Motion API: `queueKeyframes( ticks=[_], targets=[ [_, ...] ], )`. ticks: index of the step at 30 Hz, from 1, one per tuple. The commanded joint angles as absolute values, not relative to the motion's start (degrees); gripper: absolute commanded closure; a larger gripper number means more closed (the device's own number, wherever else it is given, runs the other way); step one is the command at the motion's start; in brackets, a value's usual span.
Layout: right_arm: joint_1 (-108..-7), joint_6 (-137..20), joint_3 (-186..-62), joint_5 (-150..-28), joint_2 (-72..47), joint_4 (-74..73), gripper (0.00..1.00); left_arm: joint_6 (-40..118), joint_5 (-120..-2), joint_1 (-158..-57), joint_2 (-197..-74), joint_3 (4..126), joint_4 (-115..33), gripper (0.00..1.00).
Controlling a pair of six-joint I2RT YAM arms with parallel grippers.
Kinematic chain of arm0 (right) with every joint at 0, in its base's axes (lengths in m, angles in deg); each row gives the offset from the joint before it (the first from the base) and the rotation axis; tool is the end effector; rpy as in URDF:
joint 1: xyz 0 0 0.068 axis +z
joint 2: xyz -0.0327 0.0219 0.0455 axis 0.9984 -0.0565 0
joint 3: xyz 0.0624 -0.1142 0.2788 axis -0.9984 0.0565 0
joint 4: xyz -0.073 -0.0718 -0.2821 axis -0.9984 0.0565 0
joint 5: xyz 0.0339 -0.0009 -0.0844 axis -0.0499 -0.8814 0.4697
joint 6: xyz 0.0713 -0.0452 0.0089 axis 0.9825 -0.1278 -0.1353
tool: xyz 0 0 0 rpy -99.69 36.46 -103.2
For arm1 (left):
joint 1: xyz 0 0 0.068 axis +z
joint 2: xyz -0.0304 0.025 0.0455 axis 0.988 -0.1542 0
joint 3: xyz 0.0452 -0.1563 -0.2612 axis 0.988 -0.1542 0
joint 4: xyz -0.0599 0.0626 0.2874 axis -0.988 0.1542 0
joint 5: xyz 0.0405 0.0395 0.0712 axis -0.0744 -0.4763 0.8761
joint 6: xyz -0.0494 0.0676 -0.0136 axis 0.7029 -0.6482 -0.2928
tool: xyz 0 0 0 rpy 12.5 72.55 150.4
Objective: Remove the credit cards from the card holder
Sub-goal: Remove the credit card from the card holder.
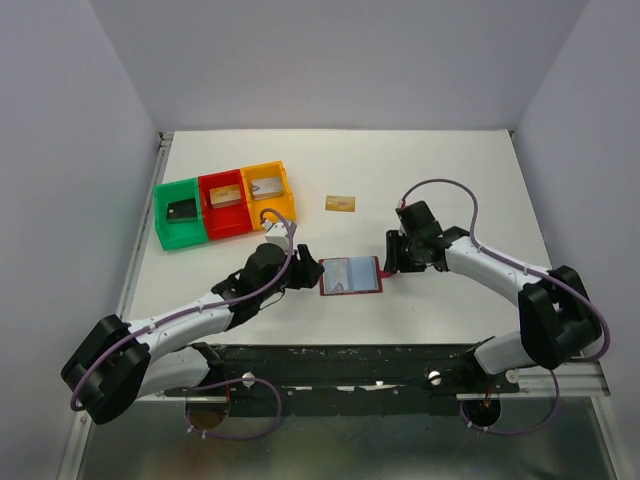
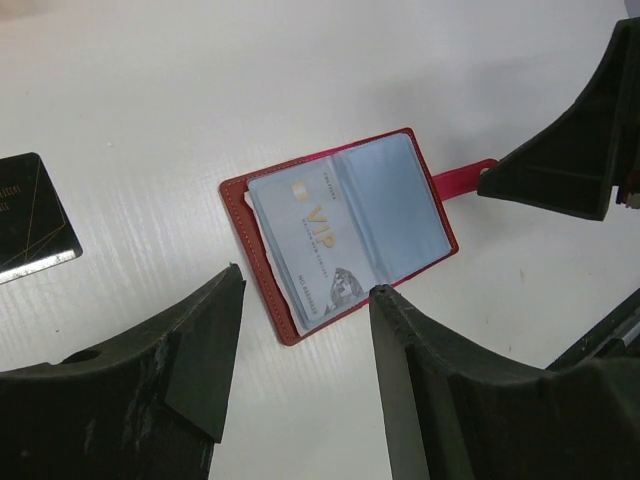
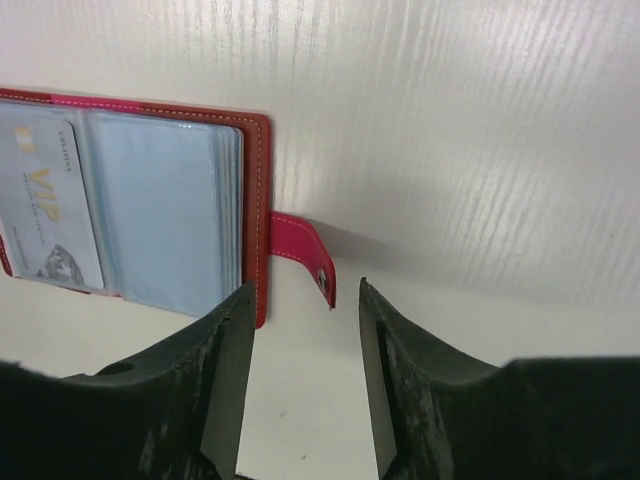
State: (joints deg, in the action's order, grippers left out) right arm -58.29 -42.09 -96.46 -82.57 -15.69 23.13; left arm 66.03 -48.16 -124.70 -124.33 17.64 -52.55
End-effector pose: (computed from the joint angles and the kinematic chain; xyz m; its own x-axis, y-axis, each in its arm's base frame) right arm 0.2882 0.1584 0.1625 -0.8939 -0.0392 -0.4465 -0.1488 0.9656 0.2131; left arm 0.2082 -0.1900 0.1863 -0.6388 -0.2494 -0.7278 0.3049 0.7864 -0.5372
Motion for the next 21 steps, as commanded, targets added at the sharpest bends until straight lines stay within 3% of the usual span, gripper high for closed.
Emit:
queueKeyframes(
  ticks=[1, 5, 7, 10, 13, 21],
  targets=[
    [-58.37, -42.22, -98.61, -78.19, -9.59, 28.06, 0.46, 66.09, -48.38, -124.2, -124.63, 17.76, -53.0, 0.35],
    [-57.84, -40.82, -94.5, -88.88, -2.21, 19.31, 0.51, 66.35, -50.58, -123.93, -126.82, 18.54, -54.76, 0.37],
    [-57.84, -38.63, -91.16, -97.67, -0.44, 11.67, 0.53, 66.97, -51.9, -123.93, -129.27, 19.25, -55.99, 0.43],
    [-57.67, -34.84, -88.42, -106.3, -2.44, 3.12, 0.57, 68.29, -52.43, -123.84, -133.93, 21.44, -55.99, 0.67],
    [-57.4, -32.38, -88.07, -111.05, -6.84, -0.5, 0.59, 68.46, -52.61, -123.84, -137.01, 23.2, -56.17, 0.79],
    [-56.44, -30.18, -87.89, -114.4, -16.24, -7.36, 0.61, 68.9, -52.52, -123.76, -142.56, 25.31, -55.82, 0.87]
  ],
)
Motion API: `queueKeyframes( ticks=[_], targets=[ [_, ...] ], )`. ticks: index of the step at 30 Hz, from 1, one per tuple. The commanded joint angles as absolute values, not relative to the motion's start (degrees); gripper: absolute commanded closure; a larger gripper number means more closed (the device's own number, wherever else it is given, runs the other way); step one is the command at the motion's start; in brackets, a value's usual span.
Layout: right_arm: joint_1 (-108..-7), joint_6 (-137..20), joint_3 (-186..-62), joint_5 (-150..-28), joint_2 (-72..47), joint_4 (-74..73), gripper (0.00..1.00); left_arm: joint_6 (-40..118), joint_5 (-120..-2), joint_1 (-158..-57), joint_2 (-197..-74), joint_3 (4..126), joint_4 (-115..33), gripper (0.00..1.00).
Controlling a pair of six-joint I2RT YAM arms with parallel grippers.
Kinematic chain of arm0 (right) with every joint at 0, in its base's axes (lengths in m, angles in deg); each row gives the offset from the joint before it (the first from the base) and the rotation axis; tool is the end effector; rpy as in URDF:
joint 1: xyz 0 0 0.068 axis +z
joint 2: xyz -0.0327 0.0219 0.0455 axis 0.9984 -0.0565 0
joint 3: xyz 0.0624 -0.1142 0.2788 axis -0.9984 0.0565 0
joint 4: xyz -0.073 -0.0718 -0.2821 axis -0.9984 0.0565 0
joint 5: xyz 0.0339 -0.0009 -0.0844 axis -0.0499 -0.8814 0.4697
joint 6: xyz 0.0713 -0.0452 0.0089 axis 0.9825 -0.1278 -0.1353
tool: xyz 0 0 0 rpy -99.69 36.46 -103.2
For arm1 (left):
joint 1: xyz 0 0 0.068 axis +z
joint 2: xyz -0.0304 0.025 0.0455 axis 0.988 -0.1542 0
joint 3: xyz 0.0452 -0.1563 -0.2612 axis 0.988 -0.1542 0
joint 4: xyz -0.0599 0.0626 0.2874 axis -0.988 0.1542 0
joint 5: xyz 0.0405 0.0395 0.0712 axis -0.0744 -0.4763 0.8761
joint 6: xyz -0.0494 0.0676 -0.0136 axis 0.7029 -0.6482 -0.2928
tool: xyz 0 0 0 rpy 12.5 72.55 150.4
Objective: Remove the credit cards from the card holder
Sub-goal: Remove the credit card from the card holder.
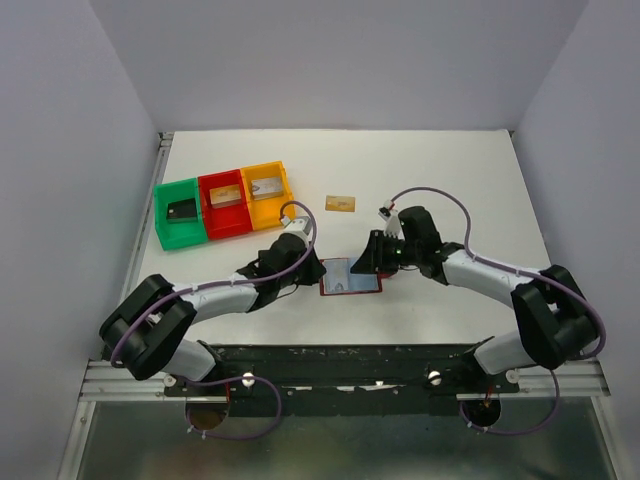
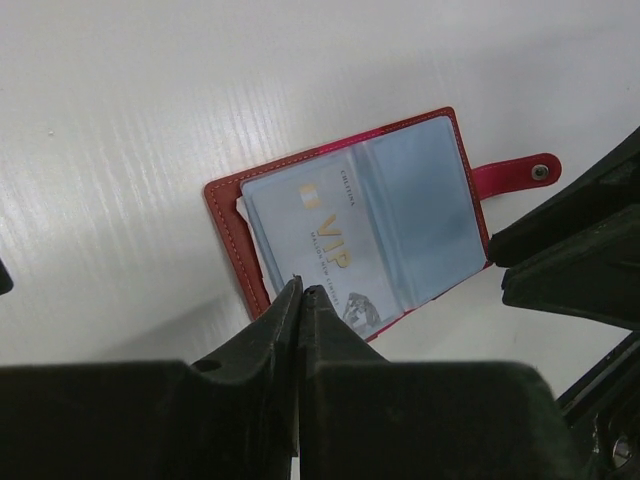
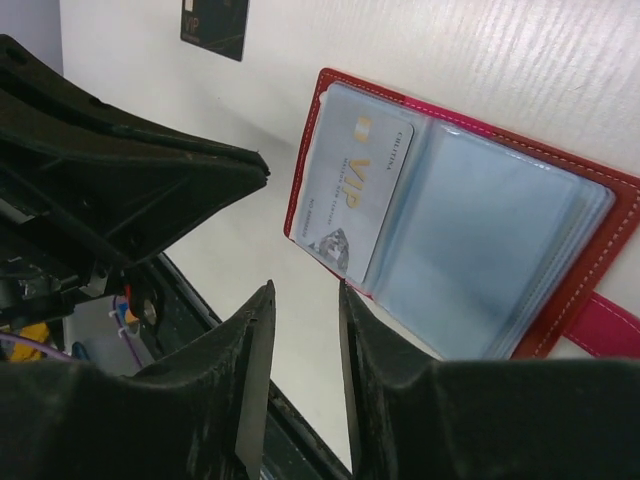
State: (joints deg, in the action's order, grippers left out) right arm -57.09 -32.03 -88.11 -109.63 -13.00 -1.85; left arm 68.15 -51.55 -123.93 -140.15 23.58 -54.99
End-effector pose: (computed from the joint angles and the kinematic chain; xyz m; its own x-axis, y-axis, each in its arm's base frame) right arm 0.2722 0.1961 0.1726 -0.8863 0.0480 -0.4606 -0.3141 0.6685 0.6741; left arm 0.2389 -0.2193 0.1526 -0.7363 -0.2058 -0.6446 0.2483 0.8040 -0.5403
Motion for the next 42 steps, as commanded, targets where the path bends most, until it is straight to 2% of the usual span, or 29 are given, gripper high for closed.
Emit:
queueKeyframes(
  ticks=[1, 7, 13, 21, 22, 42],
  targets=[
    [-56.35, -29.92, -88.06, -114.67, -17.13, -7.71, 0.62, 68.99, -52.6, -123.84, -143.08, 25.4, -55.64, 0.88],
    [-55.47, -29.82, -89.47, -114.93, -22.22, -8.59, 0.63, 69.61, -52.52, -123.84, -145.28, 25.4, -55.9, 0.88],
    [-55.29, -29.74, -90.26, -114.67, -25.13, -9.11, 0.63, 69.52, -52.52, -123.76, -146.43, 25.84, -55.9, 0.95],
    [-55.12, -29.12, -90.88, -114.32, -27.15, -9.91, 0.63, 69.61, -52.52, -123.76, -146.69, 25.67, -56.08, 0.97],
    [-55.12, -29.21, -90.97, -113.97, -27.5, -9.65, 0.63, 69.61, -52.6, -123.76, -146.69, 25.67, -56.08, 1.0],
    [-55.21, -28.24, -90.53, -113.18, -29.53, -11.31, 0.61, 68.11, -54.01, -123.84, -143.79, 26.89, -56.17, 1.0]
  ],
)
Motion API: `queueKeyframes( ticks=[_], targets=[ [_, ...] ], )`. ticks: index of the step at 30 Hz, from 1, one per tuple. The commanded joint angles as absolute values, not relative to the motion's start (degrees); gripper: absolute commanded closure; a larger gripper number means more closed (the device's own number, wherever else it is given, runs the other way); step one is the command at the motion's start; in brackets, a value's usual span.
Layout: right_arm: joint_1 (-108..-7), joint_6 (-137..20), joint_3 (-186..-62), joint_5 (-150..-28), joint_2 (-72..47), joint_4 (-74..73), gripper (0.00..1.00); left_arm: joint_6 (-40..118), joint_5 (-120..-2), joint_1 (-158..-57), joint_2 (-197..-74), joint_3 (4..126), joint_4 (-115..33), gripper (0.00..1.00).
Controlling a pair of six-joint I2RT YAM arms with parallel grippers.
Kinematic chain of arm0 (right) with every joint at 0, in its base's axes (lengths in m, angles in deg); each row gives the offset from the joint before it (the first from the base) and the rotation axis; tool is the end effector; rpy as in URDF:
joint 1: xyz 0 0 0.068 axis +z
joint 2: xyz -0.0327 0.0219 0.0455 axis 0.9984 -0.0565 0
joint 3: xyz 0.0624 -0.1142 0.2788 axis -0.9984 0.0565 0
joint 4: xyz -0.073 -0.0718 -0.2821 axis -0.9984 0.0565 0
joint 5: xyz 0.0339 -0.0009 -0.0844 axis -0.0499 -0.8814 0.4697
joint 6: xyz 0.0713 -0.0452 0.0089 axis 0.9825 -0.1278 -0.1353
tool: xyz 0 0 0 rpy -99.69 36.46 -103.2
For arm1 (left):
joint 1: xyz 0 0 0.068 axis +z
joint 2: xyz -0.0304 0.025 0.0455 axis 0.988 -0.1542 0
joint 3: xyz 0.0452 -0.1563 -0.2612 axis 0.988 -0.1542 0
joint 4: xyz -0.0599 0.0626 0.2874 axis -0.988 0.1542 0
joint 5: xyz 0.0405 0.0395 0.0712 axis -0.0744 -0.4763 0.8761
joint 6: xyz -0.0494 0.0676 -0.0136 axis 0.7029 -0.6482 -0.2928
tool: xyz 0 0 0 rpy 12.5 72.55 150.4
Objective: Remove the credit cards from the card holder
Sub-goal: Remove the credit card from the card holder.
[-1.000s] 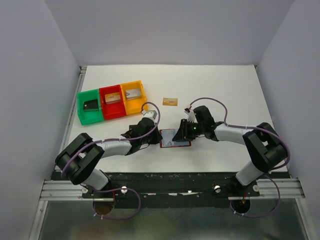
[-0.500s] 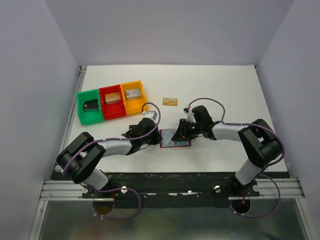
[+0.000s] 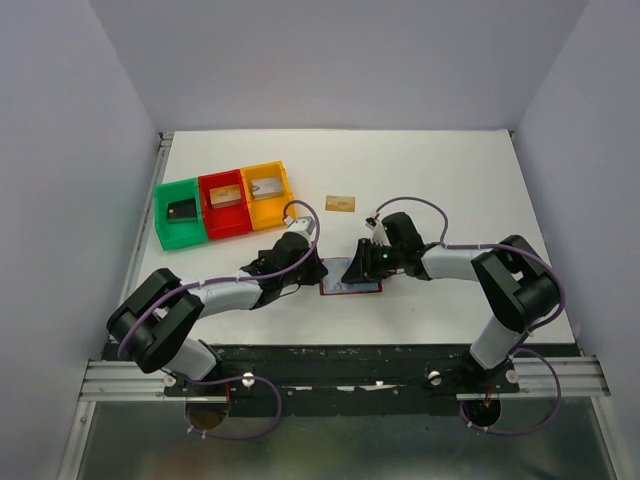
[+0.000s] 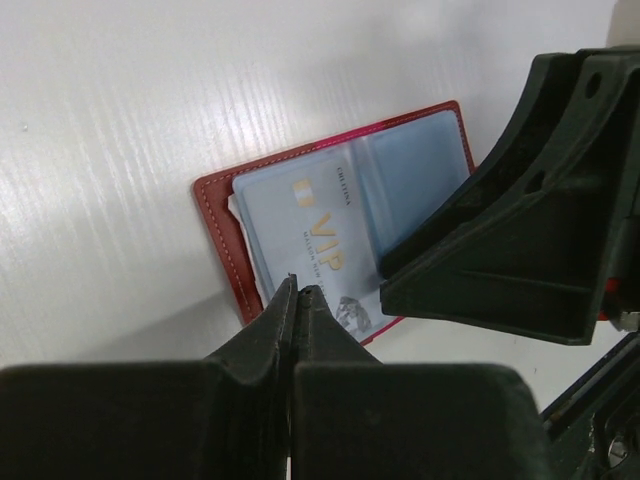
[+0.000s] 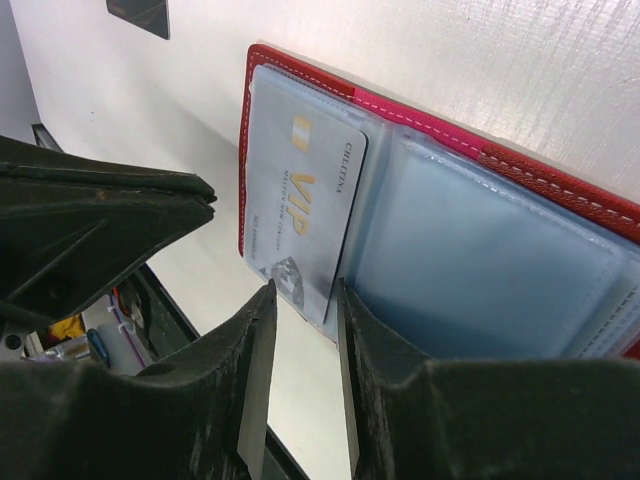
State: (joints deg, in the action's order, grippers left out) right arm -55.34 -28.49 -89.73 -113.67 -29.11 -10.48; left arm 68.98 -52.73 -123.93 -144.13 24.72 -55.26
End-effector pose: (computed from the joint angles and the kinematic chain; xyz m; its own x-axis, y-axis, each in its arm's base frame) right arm 0.2874 0.2227 0.1064 -0.9495 0.0102 -0.3137 -0.2318 0.6513 0.7226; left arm 0.2437 -0.2258 0.1388 -0.7687 -0.1908 -0.6104 0.2291 0.8090 -0.5413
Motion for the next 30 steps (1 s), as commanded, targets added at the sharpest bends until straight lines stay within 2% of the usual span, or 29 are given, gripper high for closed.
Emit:
queueKeyframes(
  ticks=[1, 11, 30],
  targets=[
    [-55.21, -27.98, -90.53, -113.09, -29.27, -11.23, 0.61, 68.11, -54.1, -123.76, -144.31, 26.98, -56.25, 1.0],
    [-55.12, -27.54, -91.58, -113.79, -25.75, -10.52, 0.6, 69.61, -54.36, -123.76, -147.22, 25.93, -57.4, 1.0],
    [-55.21, -28.51, -91.85, -112.56, -31.37, -10.52, 0.6, 69.78, -54.89, -123.76, -148.71, 26.11, -57.57, 1.0]
  ],
)
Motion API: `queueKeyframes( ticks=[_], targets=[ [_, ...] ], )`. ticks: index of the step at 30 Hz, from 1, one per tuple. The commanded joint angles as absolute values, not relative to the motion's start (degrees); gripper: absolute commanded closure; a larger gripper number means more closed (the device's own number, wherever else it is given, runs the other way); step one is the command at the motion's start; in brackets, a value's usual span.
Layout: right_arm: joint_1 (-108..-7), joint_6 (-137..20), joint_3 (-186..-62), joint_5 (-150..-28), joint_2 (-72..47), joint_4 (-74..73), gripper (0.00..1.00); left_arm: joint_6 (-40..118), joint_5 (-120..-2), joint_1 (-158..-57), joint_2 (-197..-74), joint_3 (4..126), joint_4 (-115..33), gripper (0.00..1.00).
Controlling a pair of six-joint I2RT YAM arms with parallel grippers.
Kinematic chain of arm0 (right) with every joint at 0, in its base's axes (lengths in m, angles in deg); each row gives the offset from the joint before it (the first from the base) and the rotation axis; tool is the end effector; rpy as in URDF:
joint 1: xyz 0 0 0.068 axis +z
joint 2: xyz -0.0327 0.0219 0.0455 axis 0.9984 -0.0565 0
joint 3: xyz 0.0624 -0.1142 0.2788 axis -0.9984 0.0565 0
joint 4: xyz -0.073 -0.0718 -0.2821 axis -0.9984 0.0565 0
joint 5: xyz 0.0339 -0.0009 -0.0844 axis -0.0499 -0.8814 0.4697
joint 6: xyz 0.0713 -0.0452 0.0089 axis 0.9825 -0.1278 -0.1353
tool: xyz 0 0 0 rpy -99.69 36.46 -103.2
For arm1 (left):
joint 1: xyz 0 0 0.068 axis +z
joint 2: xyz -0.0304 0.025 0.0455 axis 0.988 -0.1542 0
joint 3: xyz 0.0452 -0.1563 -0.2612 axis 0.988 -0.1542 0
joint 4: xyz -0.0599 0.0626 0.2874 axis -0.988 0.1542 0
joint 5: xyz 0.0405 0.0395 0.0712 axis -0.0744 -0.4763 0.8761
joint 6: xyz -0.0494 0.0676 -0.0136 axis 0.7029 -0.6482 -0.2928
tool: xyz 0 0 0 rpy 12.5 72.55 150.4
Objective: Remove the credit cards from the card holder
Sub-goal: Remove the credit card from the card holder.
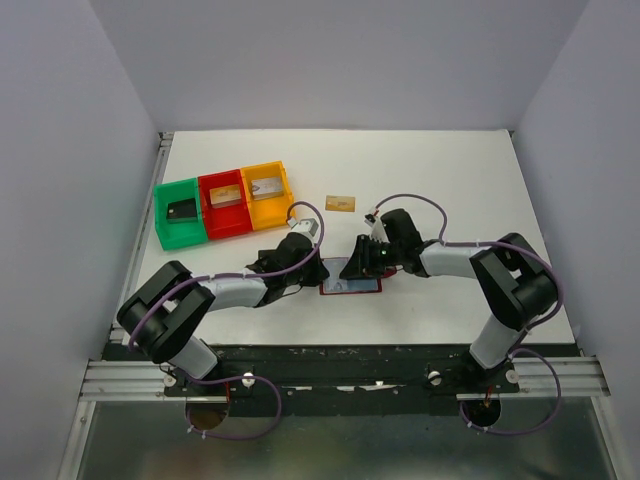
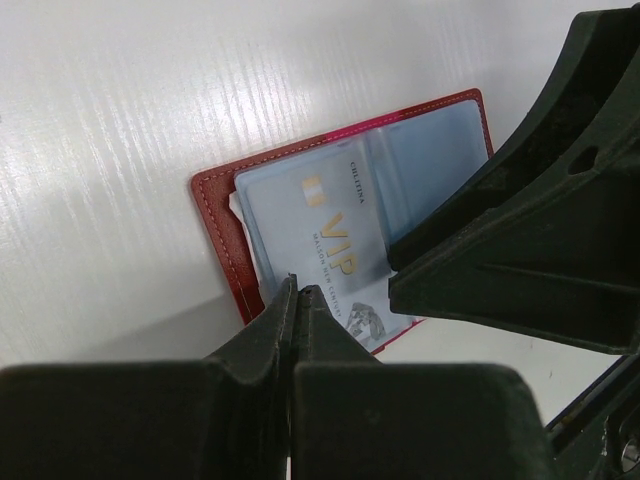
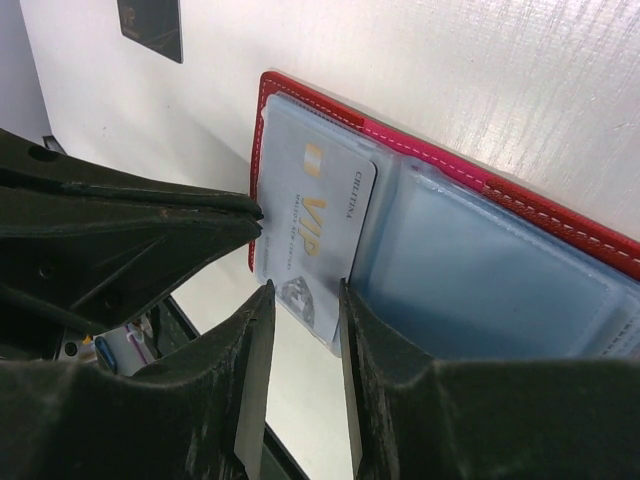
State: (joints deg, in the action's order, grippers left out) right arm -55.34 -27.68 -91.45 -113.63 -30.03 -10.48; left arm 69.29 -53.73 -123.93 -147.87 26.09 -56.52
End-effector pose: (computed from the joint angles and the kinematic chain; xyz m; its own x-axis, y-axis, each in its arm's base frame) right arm 0.2952 0.2273 0.1100 -0.9489 0.0219 -0.3149 -0.2269 0.6462 0.7287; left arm 0.2501 -0.2335 0.1289 -0.7853 -0.1808 -0.5921 0.2248 0.8079 -0.5448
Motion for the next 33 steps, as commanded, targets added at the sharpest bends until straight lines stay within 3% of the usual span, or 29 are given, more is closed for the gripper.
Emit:
queueKeyframes(
  ticks=[1, 20, 33],
  targets=[
    [-55.12, -28.77, -91.93, -112.3, -31.29, -10.35, 0.59, 69.78, -54.98, -123.76, -148.71, 26.11, -57.66, 1.0],
    [-55.12, -30.62, -91.49, -108.52, -30.15, -7.53, 0.48, 69.96, -54.89, -123.76, -149.33, 25.58, -57.75, 1.0],
    [-55.03, -30.79, -92.02, -108.77, -30.05, -6.3, 0.49, 70.05, -54.98, -123.84, -149.94, 25.84, -57.57, 1.0]
  ],
)
